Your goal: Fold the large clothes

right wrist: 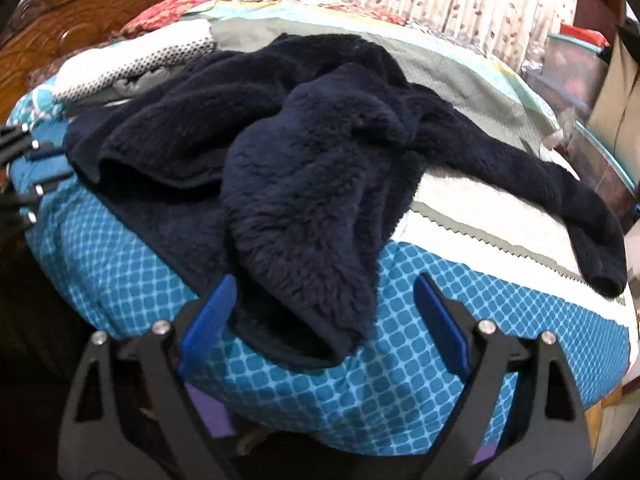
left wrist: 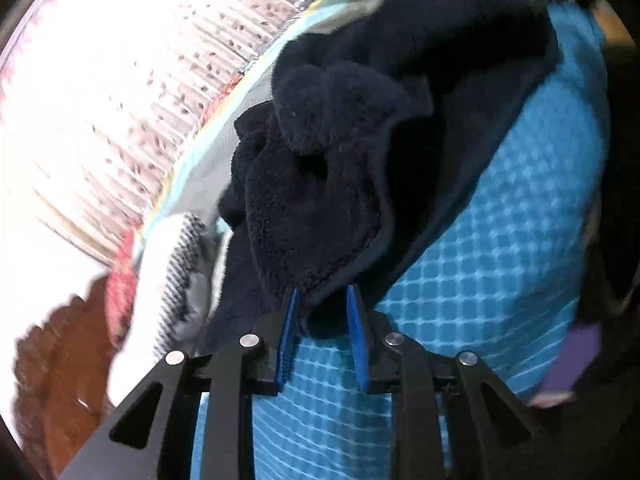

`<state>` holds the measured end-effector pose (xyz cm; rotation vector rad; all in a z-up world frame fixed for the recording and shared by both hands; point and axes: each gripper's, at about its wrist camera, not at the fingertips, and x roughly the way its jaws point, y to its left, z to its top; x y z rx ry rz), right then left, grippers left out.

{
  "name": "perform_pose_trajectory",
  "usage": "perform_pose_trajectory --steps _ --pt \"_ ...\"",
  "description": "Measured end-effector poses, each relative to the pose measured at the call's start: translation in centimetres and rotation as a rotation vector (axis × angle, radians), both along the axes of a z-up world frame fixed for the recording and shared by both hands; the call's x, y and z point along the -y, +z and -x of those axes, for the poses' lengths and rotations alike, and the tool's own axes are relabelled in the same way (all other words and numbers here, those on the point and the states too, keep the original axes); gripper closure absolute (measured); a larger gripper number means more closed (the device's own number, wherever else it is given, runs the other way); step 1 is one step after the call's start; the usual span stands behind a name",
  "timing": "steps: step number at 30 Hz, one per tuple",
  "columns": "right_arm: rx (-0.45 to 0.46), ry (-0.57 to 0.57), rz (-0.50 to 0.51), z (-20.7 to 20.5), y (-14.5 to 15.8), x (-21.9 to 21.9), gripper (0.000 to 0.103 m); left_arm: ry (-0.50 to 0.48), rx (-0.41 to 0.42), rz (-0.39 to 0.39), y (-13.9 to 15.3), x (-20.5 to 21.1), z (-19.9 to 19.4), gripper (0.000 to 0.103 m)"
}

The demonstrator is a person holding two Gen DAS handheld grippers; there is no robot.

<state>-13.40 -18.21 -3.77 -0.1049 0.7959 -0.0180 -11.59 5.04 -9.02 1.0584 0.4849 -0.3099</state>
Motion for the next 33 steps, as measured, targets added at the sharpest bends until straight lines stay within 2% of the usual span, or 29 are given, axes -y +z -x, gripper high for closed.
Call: perform_pose_trajectory --steps 2,4,8,11,16,17,18,19,20,21,23,26,28,30,32,33 --pt "0.002 -0.013 -0.005 0.1 0.3 0.5 0.016 -0.012 0.074 -0.052 -0.7 -0.1 -0.2 0.07" --pt "0.004 -0.023 -0.008 -0.1 0.3 0.9 0.016 -0.025 0.103 -0.077 -0.9 -0.3 -0.3 0.07" --pt "-0.017 -0.039 -0.03 0.2 -0.6 1.3 0.016 -0.037 0.094 -0.134 -1.9 -0.9 -1.1 0.07" --pt "-0.025 -0.012 -0.051 0.2 -0.8 1.2 0.016 -0.086 0.104 -0.162 -1.8 -1.5 -0.7 0.07" --pt "-0.046 0.026 0.005 -1.6 -1.4 0.6 0.018 -0.083 0.059 -0.209 -3.5 -0.5 -3.3 0.07" --pt "-0.051 0.036 0.006 -2.2 -1.4 0.9 0.05 -0.062 0.028 -0.179 -3.3 -0.1 -4.2 0.07" --pt "-0.059 0.02 0.006 -2.8 -1.0 1.5 0.081 -0.024 -0.025 -0.103 -2.3 0.1 -5.2 0.073" --pt "-0.037 -0.016 -0.008 -2.8 -0.2 2.5 0.096 0.012 -0.075 -0.011 -0.7 0.0 -6.0 0.085" --pt "0.044 -0.073 -0.067 -2.3 2.1 4.6 0.097 0.063 -0.135 0.127 1.8 -0.7 -6.9 0.087" --pt "0.091 -0.111 -0.086 -1.8 3.8 6.0 0.097 0.09 -0.159 0.208 3.5 -1.3 -7.4 0.087" --pt "0.23 -0.187 -0.101 0.7 8.5 9.4 0.097 0.158 -0.216 0.449 9.1 -4.1 -8.0 0.087" --pt "0.371 -0.245 -0.087 4.8 13.5 12.4 0.097 0.151 -0.265 0.685 15.2 -7.2 -6.4 0.087" --pt "0.405 -0.263 -0.077 7.0 14.9 13.3 0.097 0.108 -0.274 0.759 17.6 -7.8 -4.4 0.087" --pt "0.38 -0.288 -0.068 9.2 14.4 14.0 0.097 0.084 -0.302 0.764 18.2 -7.3 -2.1 0.087" --pt "0.299 -0.325 -0.062 10.5 12.0 14.9 0.097 0.083 -0.354 0.726 16.7 -6.1 -0.1 0.087" --pt "0.253 -0.344 -0.081 11.0 10.4 15.3 0.097 0.092 -0.404 0.698 15.0 -5.2 0.6 0.087"
